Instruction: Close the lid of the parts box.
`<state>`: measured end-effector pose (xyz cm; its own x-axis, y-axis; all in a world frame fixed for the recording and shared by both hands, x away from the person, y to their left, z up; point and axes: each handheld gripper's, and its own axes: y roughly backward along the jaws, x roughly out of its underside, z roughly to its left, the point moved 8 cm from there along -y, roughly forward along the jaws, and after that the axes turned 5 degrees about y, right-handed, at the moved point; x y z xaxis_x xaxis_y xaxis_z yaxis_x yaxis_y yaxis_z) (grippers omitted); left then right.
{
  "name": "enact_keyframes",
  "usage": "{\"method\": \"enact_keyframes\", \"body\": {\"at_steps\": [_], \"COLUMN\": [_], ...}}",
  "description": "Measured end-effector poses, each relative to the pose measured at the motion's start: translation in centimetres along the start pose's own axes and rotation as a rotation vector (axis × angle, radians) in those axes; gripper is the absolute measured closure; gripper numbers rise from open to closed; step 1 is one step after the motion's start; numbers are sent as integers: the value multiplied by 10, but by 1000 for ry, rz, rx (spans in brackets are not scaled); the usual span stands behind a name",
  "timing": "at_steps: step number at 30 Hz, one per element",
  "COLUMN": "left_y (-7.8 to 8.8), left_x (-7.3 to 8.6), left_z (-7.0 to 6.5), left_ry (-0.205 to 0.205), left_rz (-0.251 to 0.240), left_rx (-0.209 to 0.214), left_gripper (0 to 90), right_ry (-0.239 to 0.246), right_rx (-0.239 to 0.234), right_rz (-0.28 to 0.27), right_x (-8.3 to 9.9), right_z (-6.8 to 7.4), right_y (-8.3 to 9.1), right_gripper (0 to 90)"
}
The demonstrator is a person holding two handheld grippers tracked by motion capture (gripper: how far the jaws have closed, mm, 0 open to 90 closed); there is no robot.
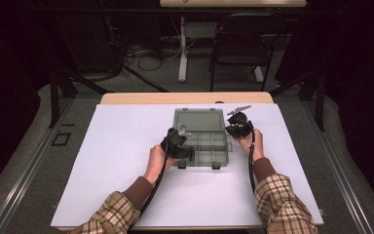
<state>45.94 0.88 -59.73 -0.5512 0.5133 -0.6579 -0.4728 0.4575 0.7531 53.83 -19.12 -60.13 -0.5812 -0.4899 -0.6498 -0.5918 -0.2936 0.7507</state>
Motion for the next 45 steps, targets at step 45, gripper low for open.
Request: {"method": "enact_keyframes", "body": {"at_steps": [45], "left_y": [-6], "left_x": [2], "left_z": [2], "left_ry": [-61], "left_rz": [1], "left_rx": [19], "left_gripper": [527], "right_ry": [-80], "right_rx": [-32], "right_rz": [-35], "right_x": [0], "right_z": [-7], "right_y": [-16], "right_gripper": [900]}}
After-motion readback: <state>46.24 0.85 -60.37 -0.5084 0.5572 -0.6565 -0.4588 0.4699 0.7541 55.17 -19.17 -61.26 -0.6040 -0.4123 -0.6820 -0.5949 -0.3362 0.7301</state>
